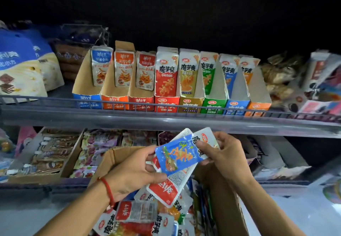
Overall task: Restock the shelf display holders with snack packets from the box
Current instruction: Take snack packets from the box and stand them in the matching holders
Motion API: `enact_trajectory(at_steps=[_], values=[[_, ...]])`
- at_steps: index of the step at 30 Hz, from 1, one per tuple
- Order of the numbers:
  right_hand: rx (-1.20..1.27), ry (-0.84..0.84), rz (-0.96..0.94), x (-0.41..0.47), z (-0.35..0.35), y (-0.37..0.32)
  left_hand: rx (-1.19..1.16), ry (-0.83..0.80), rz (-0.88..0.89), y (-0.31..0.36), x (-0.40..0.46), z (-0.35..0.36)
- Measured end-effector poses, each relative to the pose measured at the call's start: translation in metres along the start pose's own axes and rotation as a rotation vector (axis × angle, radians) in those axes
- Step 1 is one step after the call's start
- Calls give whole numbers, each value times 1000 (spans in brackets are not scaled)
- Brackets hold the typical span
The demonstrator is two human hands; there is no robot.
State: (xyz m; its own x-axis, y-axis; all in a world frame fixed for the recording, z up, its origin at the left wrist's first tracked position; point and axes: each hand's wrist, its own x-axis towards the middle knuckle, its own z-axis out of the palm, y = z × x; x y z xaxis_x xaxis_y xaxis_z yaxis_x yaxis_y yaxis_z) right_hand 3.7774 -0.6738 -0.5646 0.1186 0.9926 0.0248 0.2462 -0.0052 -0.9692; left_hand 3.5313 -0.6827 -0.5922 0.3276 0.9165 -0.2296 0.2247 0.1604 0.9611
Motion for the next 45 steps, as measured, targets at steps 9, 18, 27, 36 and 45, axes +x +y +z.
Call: enact_trajectory(at_steps=[9,18,27,36,45], values=[[-195,509,-389,56,-118,-82,-11,283,197,60,23,-19],[-869,441,-461,172,-129,-135,-368,336,274,85,53,-48],[-1273,261,-380,248,-99,-116,-345,309,225,78,52,-64],[-1165,432,-606,220,-68,-120,-328,314,230,78,44,-67],[-804,-203,-836,81,23,-139,-246,308,259,80,35,-57]])
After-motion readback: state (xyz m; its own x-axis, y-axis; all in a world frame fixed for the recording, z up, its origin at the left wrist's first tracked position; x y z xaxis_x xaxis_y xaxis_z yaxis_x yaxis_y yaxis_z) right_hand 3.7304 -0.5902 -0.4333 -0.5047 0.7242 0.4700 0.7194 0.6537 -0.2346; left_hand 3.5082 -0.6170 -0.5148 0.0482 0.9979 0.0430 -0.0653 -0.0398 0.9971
